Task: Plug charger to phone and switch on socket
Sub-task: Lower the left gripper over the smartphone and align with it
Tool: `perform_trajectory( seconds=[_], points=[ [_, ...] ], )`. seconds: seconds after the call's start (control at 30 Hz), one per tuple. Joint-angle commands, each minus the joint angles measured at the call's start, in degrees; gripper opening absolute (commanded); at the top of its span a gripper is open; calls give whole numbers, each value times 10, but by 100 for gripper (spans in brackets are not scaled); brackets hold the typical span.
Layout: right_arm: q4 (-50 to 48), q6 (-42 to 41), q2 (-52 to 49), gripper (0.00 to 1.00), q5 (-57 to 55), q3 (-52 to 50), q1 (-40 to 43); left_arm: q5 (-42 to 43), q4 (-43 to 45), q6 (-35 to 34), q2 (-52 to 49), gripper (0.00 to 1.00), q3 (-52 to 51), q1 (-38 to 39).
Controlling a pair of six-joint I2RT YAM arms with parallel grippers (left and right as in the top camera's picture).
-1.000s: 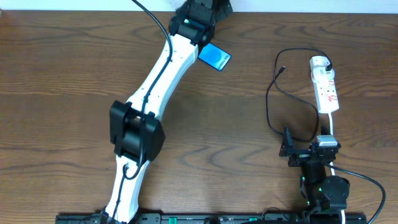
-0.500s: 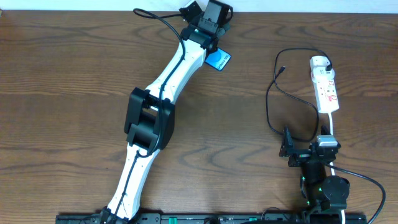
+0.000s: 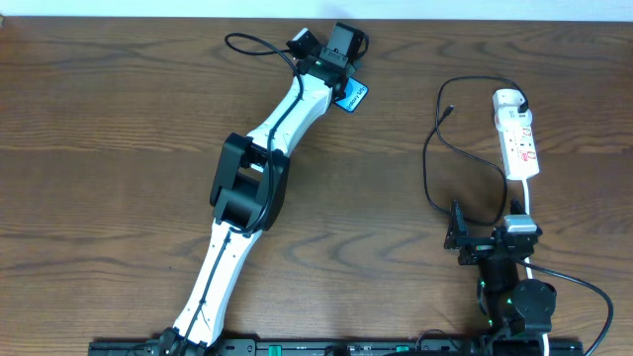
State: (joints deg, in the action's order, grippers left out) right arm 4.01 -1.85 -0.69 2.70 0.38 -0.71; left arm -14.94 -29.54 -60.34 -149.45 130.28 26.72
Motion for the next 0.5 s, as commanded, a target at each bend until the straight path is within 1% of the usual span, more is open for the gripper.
perform_trajectory(
  seconds=[0.0, 0.47],
  points=[
    [3, 9, 3, 99, -7, -1, 3, -2, -2, -10, -5, 98, 13, 0],
    [3, 9, 3, 99, -7, -1, 3, -1, -29, -10, -21, 98, 13, 7]
  ],
)
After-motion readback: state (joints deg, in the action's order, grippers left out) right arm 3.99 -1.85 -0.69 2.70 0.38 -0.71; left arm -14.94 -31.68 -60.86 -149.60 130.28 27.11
